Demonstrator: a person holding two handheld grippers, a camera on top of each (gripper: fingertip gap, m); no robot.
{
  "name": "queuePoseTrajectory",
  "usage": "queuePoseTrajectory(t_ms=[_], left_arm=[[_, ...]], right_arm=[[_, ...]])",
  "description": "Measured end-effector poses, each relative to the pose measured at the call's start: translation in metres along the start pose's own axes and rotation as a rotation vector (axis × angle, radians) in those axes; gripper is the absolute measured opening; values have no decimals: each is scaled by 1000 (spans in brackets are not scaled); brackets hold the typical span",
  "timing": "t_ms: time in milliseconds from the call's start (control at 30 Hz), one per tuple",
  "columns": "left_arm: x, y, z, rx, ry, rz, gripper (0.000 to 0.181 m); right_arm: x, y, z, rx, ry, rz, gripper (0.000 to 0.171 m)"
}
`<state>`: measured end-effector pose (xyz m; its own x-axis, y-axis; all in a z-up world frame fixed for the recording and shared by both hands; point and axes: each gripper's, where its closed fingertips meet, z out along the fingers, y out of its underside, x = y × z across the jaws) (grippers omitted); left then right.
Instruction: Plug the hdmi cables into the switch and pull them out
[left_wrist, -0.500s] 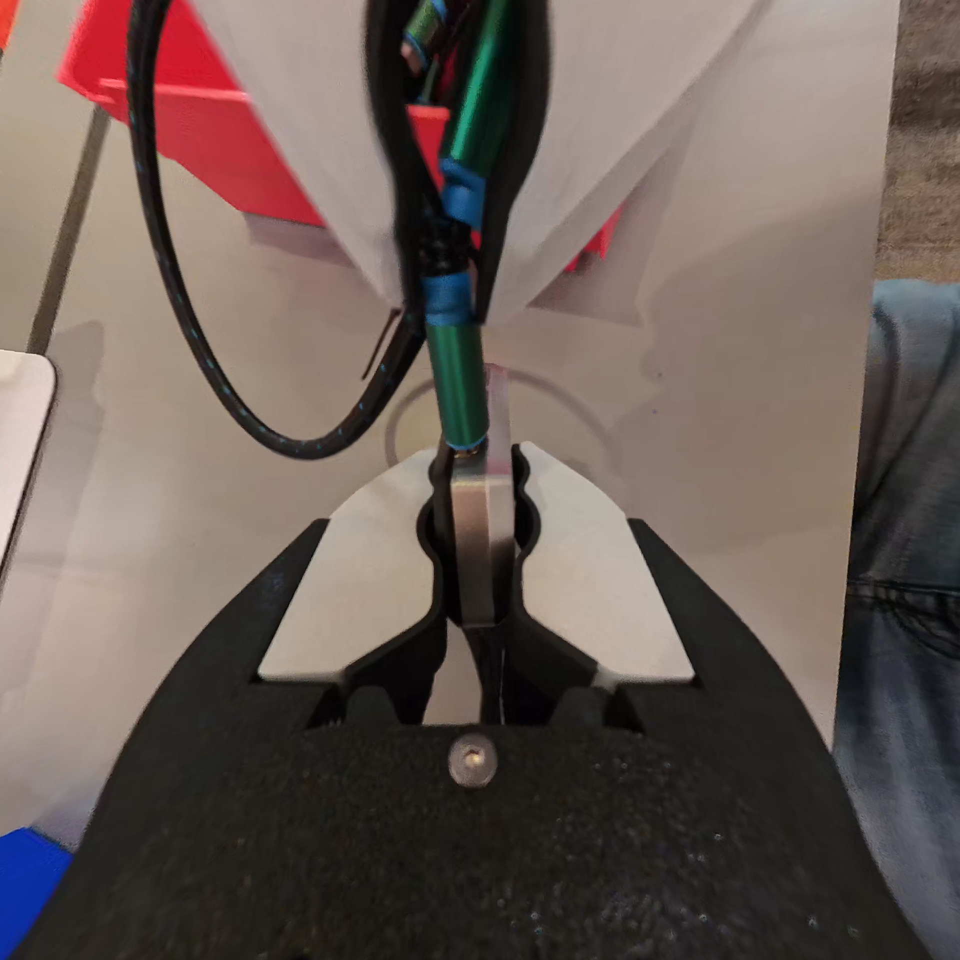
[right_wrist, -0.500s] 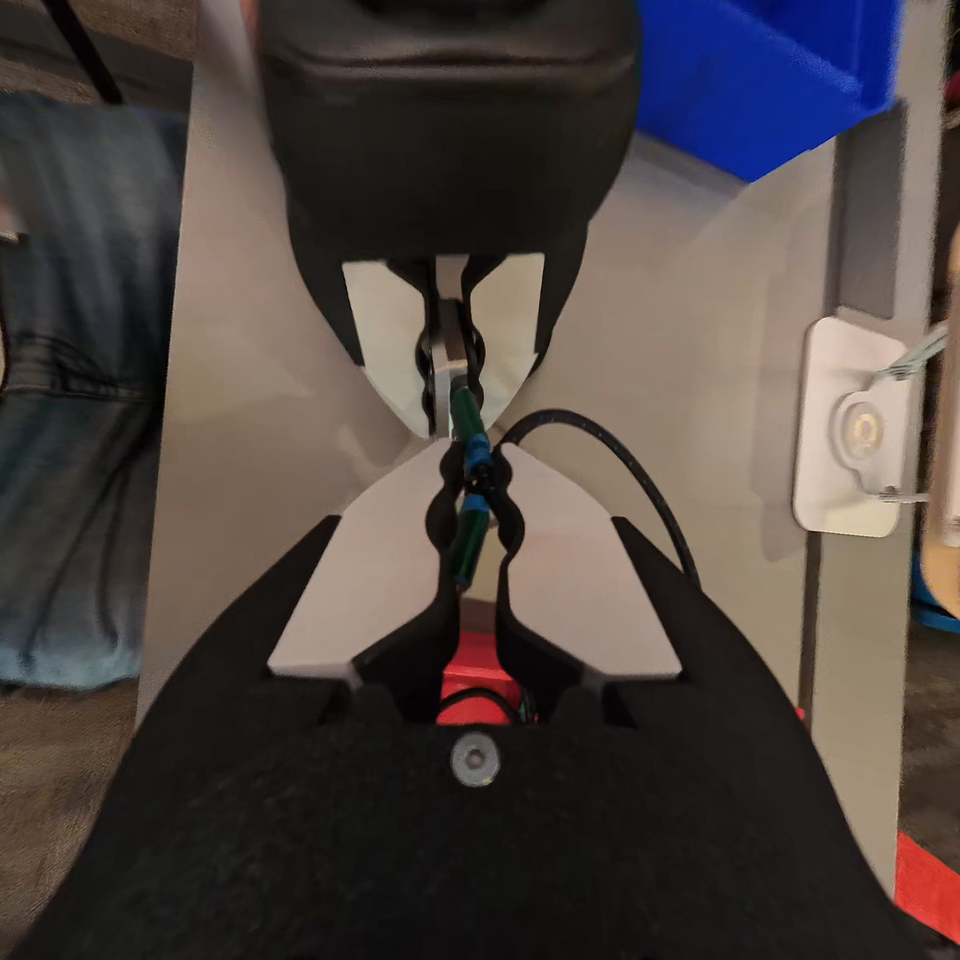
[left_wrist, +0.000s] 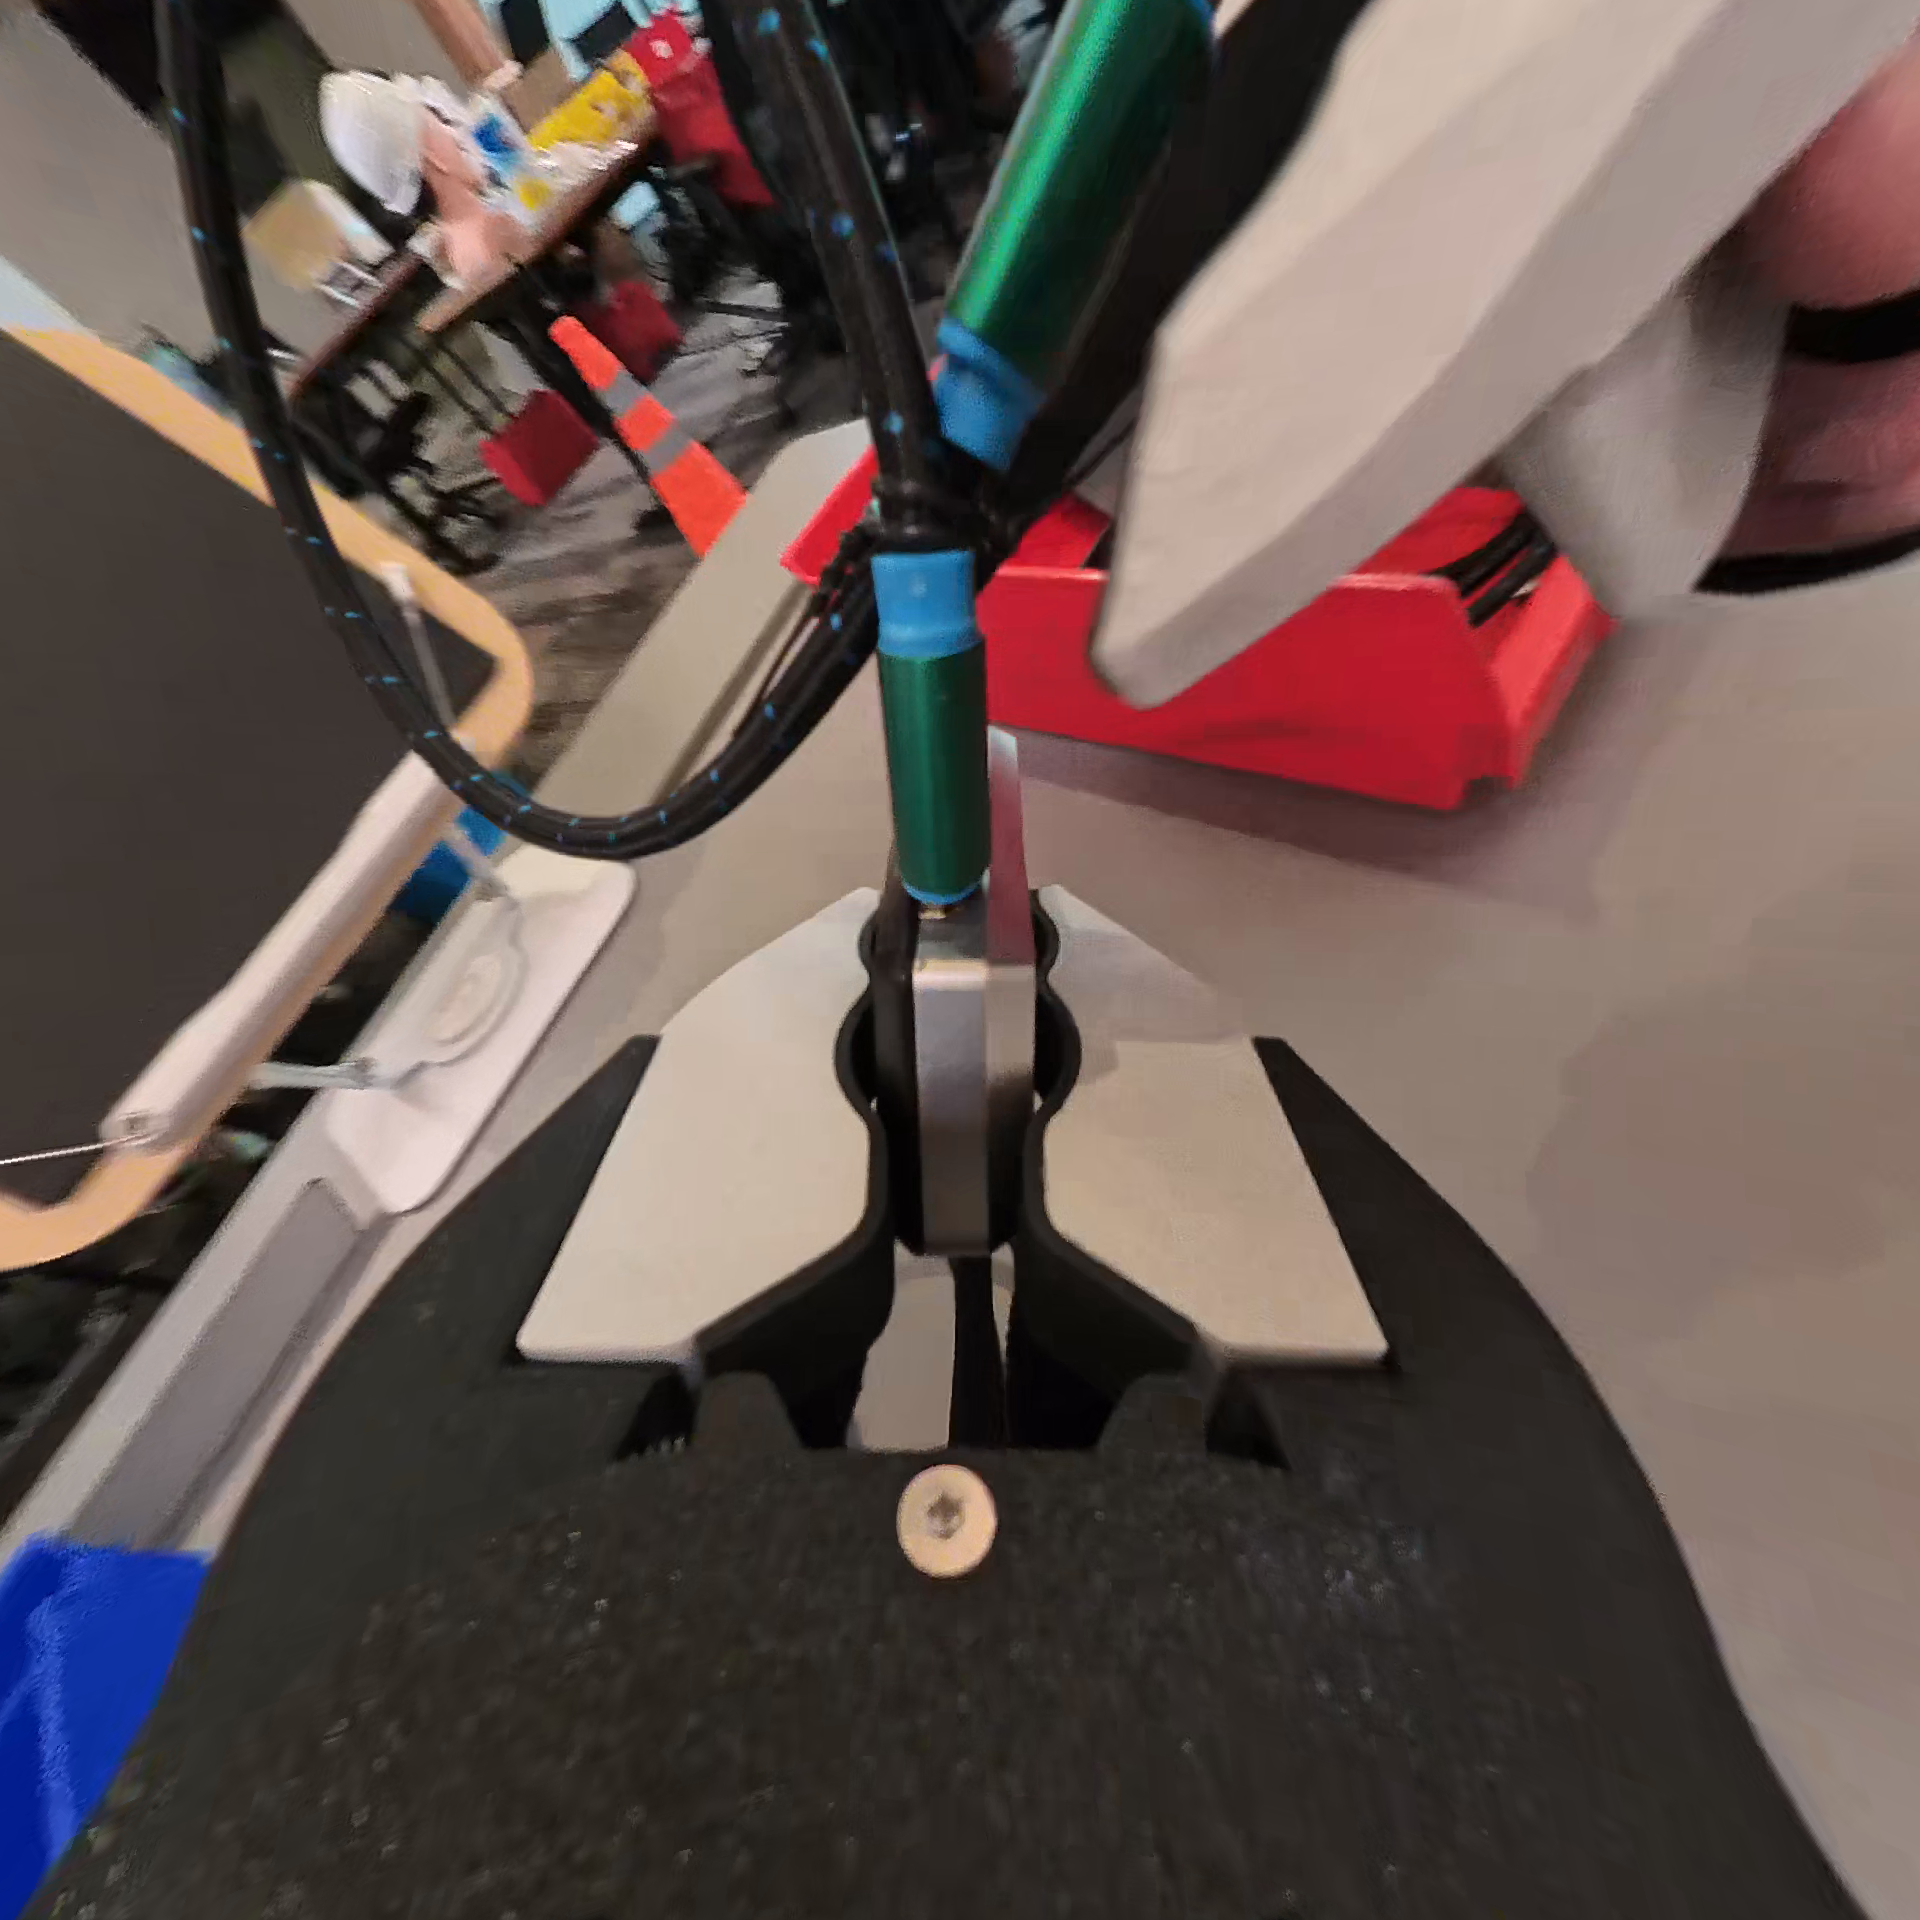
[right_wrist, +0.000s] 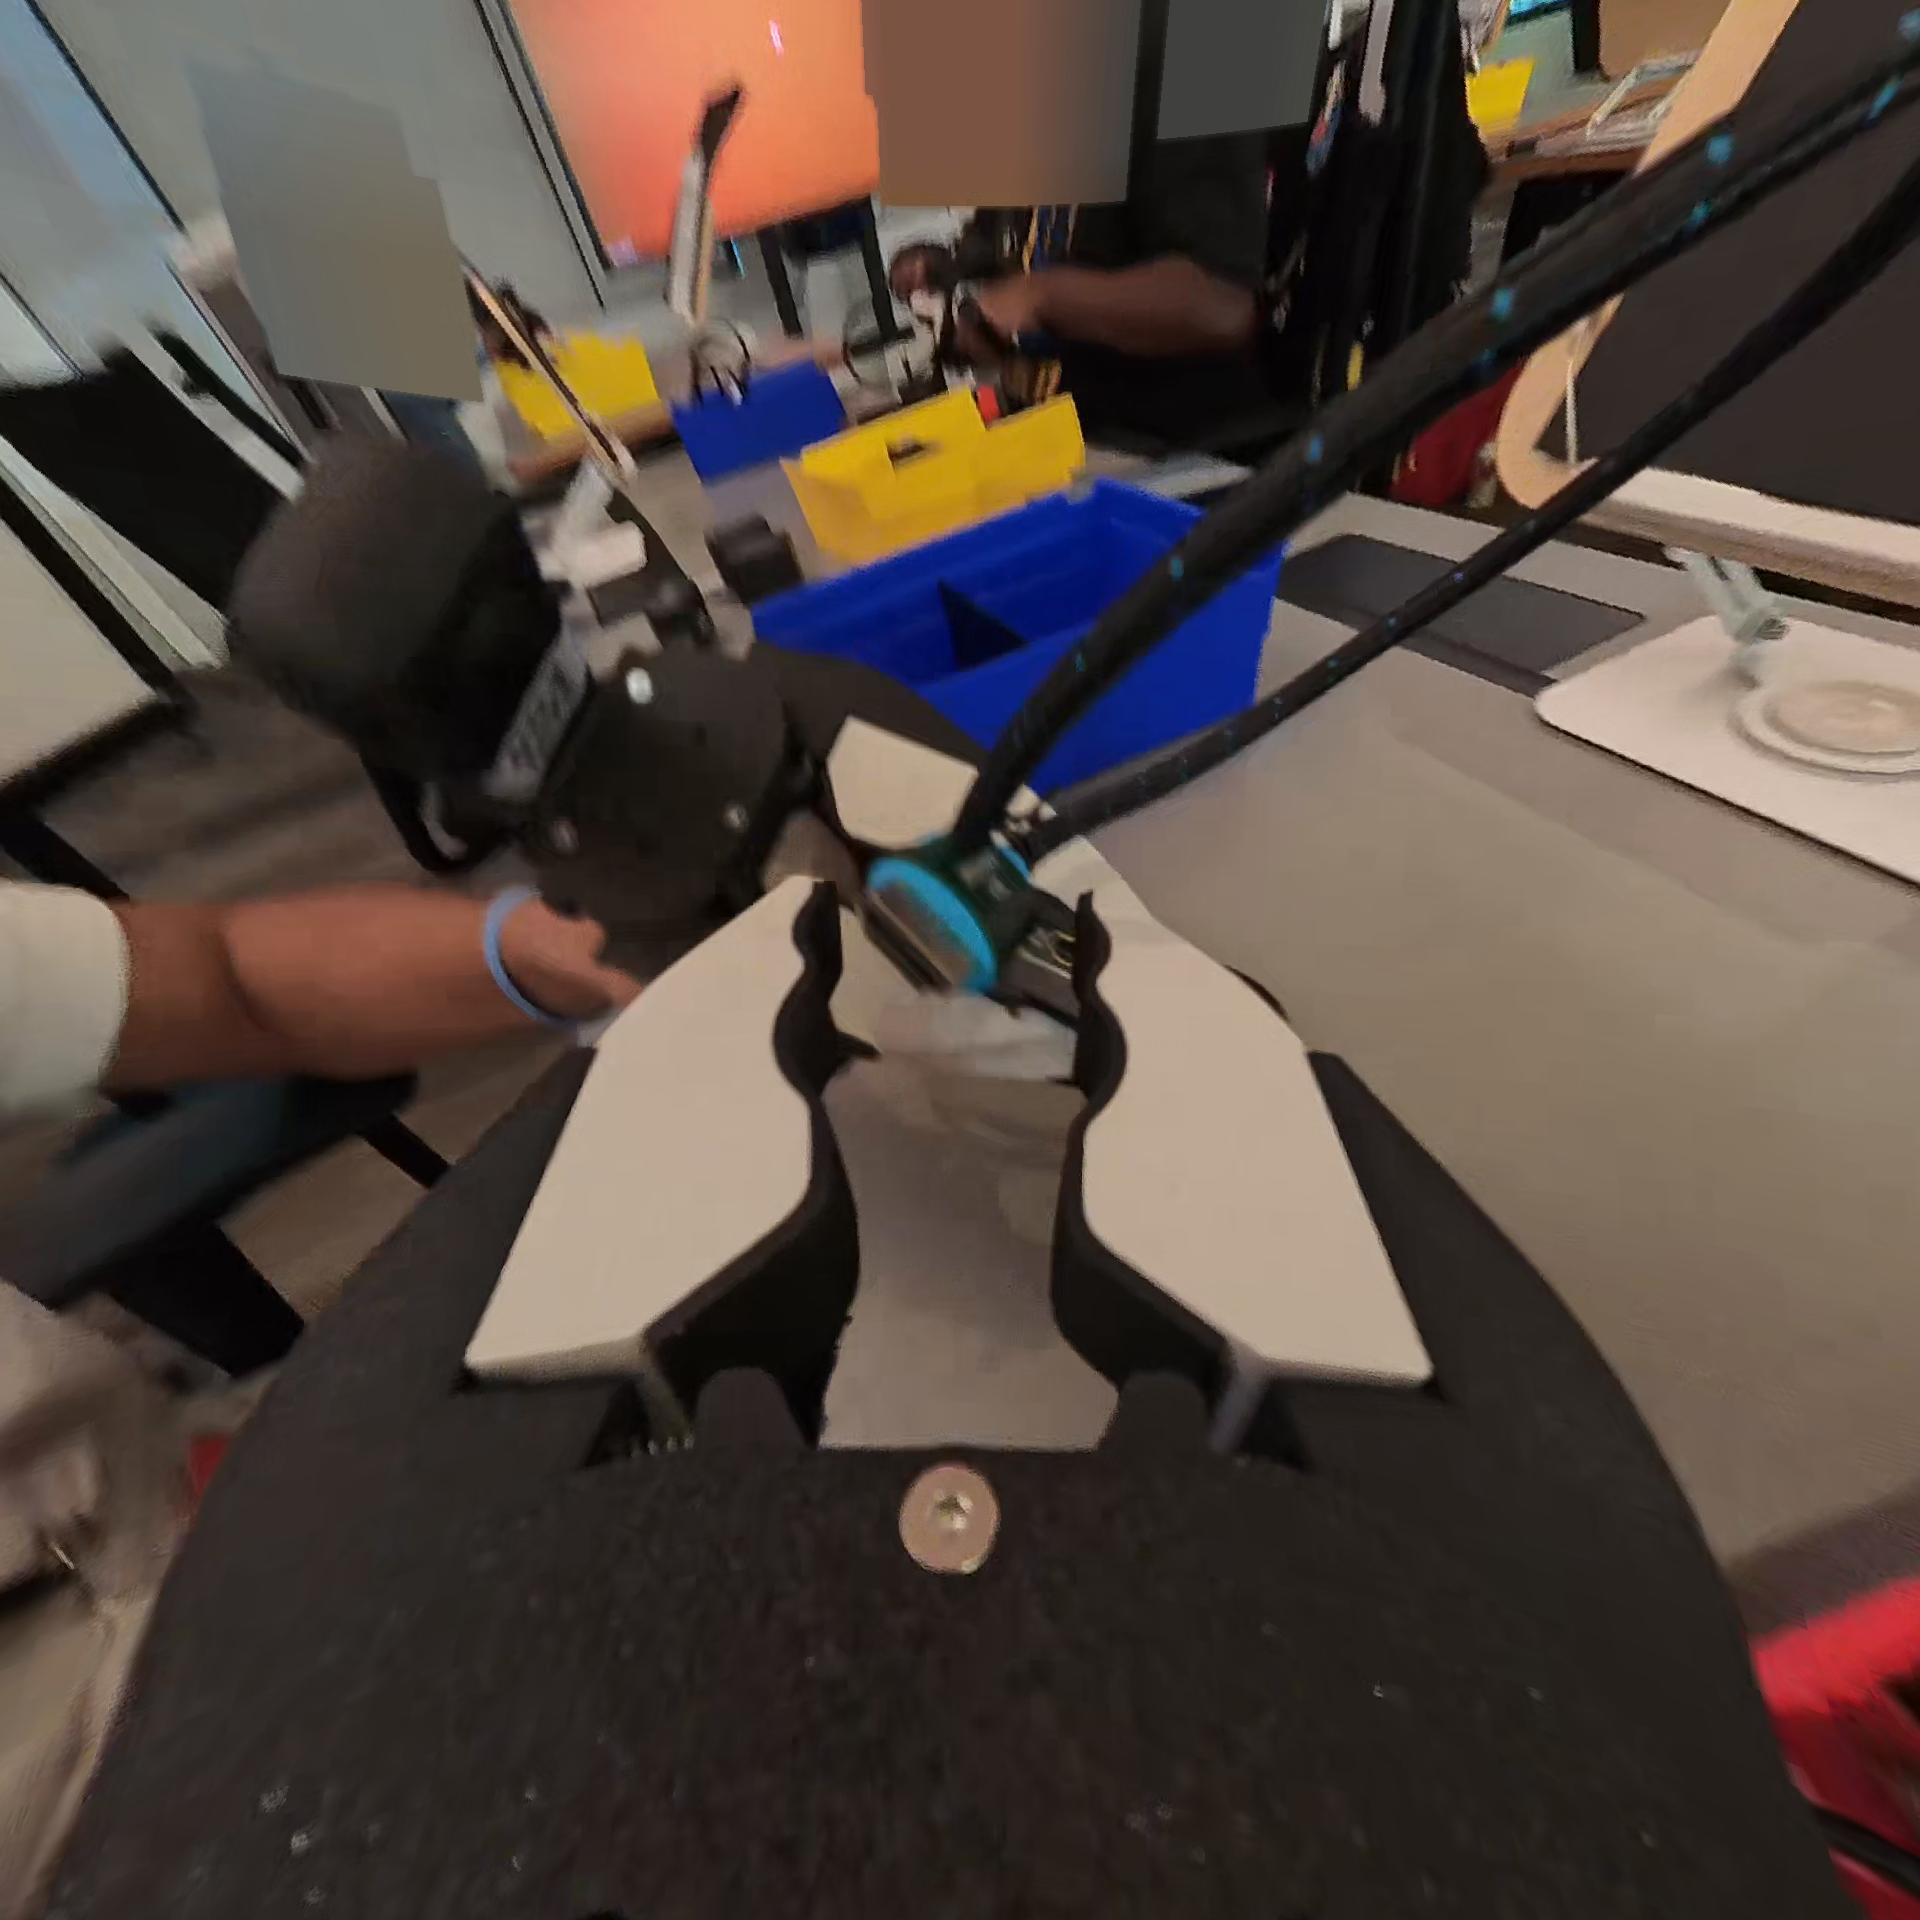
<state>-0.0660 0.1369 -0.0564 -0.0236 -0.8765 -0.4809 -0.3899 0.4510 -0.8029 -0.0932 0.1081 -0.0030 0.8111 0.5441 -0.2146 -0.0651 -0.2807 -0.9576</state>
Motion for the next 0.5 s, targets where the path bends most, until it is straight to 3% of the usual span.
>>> queuePoseTrajectory(t_ms=[167, 500], left_arm=[[-17, 3, -3, -22, -276, 183, 22], [-24, 11, -2, -101, -394, 281, 22]], right_arm=[[3, 11, 12, -25, 88, 6, 29], [5, 19, 13, 48, 71, 59, 22]])
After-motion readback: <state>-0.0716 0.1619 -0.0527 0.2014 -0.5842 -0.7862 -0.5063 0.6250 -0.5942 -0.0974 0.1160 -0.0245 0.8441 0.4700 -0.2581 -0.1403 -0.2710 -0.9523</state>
